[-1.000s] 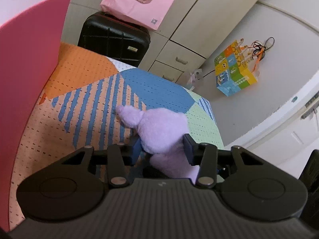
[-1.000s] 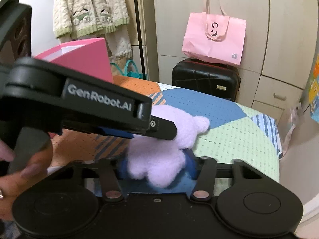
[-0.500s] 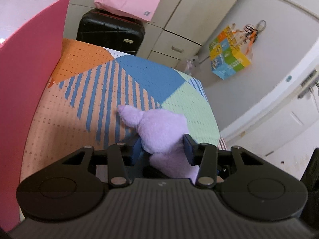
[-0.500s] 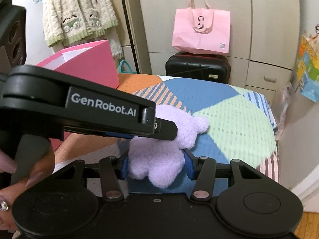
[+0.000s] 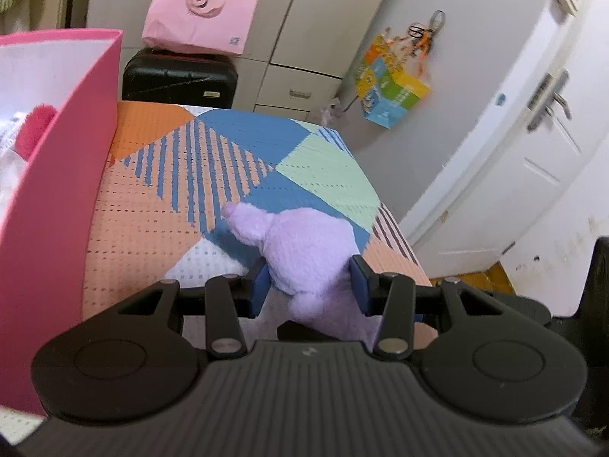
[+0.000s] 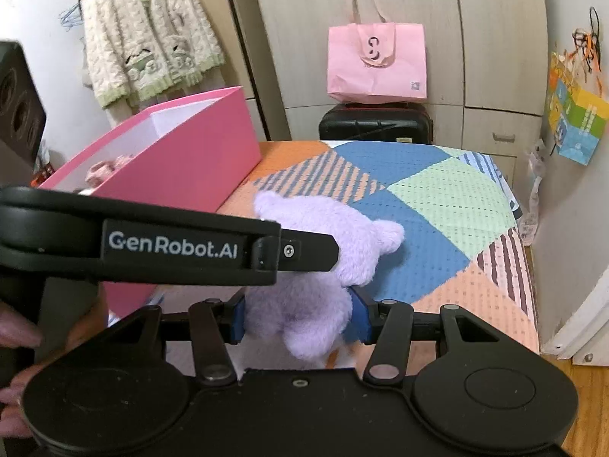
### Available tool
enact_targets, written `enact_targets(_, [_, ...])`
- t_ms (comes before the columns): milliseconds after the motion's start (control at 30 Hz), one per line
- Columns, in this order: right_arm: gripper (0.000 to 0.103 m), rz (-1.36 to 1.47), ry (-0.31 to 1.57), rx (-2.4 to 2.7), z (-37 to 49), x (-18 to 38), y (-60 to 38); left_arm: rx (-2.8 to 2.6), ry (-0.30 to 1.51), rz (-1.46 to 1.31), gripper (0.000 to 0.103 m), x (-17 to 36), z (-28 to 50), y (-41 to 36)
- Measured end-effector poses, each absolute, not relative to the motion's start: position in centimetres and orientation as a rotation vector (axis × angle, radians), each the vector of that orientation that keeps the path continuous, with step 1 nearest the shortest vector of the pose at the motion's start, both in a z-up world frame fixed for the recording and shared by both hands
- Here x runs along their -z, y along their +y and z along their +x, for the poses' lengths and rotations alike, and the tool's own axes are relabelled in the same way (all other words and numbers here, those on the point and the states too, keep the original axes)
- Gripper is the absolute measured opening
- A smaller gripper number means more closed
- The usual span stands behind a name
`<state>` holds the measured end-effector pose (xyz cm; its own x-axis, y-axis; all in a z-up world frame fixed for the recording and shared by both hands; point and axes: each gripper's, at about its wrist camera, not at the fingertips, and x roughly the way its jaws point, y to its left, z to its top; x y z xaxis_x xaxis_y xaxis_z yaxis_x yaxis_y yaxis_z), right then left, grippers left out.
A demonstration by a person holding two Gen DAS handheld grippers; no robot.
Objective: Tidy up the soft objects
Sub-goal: 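Lift the lavender bear with the right tool and carry it over the box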
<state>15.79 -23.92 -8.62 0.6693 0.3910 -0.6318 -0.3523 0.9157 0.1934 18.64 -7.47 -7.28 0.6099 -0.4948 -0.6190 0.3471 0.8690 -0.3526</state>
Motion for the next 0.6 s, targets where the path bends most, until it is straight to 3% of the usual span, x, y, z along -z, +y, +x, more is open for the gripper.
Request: enact_targets(600, [0.057,-0.107,0.724,-0.579,8.9,4.3,-20.0,0.612,0.754,-0.146,0.043,2.9,10.6,-1.4])
